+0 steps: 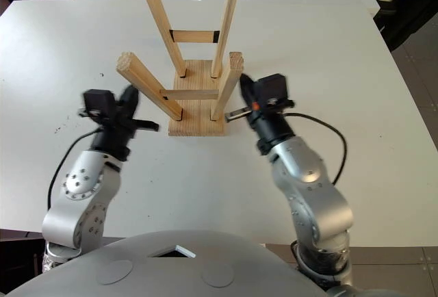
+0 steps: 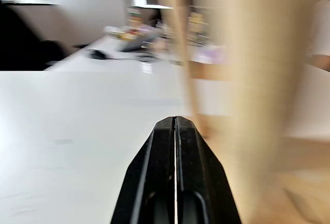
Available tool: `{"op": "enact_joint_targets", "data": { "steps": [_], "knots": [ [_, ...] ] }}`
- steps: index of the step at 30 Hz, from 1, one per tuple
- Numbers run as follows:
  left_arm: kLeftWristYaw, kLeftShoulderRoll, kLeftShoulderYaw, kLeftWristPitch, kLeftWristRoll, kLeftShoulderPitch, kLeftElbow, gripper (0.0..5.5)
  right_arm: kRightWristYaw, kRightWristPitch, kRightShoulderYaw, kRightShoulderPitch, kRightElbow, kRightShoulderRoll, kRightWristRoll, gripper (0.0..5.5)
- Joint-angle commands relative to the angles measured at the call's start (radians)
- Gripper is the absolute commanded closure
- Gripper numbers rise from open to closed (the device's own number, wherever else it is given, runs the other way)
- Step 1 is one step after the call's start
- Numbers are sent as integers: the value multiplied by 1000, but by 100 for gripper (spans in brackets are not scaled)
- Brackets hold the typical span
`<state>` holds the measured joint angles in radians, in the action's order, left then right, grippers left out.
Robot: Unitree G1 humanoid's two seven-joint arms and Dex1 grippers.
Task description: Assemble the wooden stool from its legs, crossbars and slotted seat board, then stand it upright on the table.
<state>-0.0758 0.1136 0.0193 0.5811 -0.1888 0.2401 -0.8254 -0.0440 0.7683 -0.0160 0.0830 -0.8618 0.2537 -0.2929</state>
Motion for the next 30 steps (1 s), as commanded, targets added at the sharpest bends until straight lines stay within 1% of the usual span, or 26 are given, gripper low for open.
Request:
{"op": "enact_joint_targets", "data": {
  "steps": [1,3,4,6,8,10,13,16,22,25,26,28,30],
  "knots": [
    [0,-25,228,60,-218,-174,17,547,-47,25,-252,-179,70,-5,-211,550],
    [-21,-14,292,99,-358,-365,33,547,-31,55,-287,-350,113,-28,-327,550],
    [-20,-1,300,116,-419,-460,38,547,-7,70,-290,-432,130,-51,-380,550],
    [-24,18,280,164,-519,-627,39,547,27,96,-262,-545,132,-90,-463,550],
    [-48,28,237,241,-573,-708,35,547,33,134,-209,-585,103,-96,-527,550],
    [-75,42,196,309,-598,-709,13,547,4,158,-169,-572,91,-67,-559,550],
    [-82,54,153,356,-617,-697,8,547,-8,139,-132,-546,130,-60,-536,550],
    [-71,57,133,361,-629,-740,29,547,-11,104,-101,-601,174,-70,-516,550],
    [-66,66,187,286,-664,-777,6,547,36,58,-182,-743,188,-110,-658,550],
    [-98,58,220,259,-721,-833,11,547,86,35,-203,-757,200,-136,-737,550],
    [-95,72,208,277,-720,-812,11,547,72,46,-179,-728,206,-113,-709,550],
    [-88,104,150,321,-683,-705,18,547,34,72,-102,-635,222,-52,-629,550],
    [-65,123,65,324,-620,-551,54,547,-46,47,31,-505,250,28,-507,550]
  ]
}}
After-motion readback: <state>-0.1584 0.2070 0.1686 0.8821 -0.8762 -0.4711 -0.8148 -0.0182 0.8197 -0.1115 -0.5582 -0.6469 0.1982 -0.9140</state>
